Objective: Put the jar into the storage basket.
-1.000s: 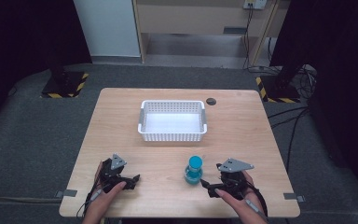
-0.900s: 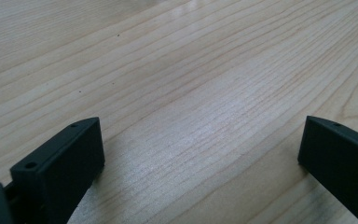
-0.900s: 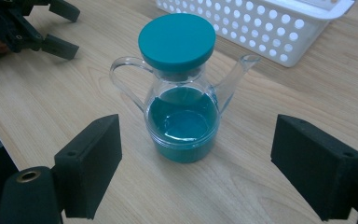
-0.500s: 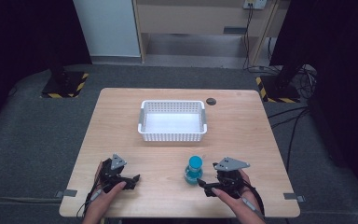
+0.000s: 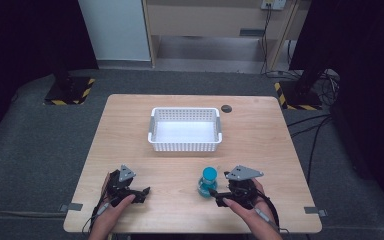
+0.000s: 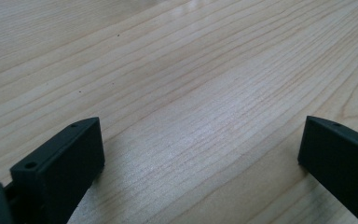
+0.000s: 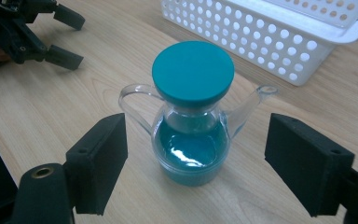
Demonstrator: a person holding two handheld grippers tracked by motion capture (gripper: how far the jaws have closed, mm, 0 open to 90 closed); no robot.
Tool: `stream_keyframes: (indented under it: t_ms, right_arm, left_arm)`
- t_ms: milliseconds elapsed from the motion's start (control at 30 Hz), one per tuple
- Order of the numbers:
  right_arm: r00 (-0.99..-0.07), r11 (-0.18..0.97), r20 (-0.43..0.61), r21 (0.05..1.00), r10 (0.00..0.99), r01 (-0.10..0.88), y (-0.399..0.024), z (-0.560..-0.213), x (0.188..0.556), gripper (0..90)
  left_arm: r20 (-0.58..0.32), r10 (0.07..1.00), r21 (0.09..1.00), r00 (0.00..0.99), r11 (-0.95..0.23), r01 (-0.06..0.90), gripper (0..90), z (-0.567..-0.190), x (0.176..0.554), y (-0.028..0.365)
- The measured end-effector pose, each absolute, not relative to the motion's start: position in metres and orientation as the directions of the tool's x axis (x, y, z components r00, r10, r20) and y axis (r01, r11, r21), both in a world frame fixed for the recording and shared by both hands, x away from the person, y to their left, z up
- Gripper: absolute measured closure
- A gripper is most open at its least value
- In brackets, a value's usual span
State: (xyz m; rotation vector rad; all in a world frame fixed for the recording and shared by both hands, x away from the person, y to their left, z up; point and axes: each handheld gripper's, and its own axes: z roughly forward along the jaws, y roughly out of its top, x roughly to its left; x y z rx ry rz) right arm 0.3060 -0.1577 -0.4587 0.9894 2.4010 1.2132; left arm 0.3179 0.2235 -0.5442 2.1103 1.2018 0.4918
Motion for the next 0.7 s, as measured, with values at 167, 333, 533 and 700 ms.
stream_keyframes:
  t_ms: [167,333,533,700]
  right_arm:
    - [-0.731,0.42,0.045,0.793,0.681,0.441,-0.154,-0.458,0.31,26.1]
    - [-0.736,0.425,0.032,0.799,0.676,0.425,-0.15,-0.455,0.313,31.9]
    - [-0.747,0.438,0.02,0.799,0.664,0.411,-0.145,-0.454,0.318,36.4]
    - [-0.751,0.448,0.014,0.795,0.66,0.409,-0.141,-0.456,0.321,40.4]
  left_arm:
    - [0.003,0.861,0.697,0.509,-0.367,0.616,0.0,-0.544,0.318,0.223]
    - [0.003,0.861,0.697,0.509,-0.367,0.616,0.0,-0.544,0.318,0.224]
    - [0.003,0.861,0.697,0.509,-0.367,0.616,0.0,-0.544,0.318,0.224]
    - [0.003,0.861,0.697,0.509,-0.367,0.616,0.0,-0.544,0.318,0.223]
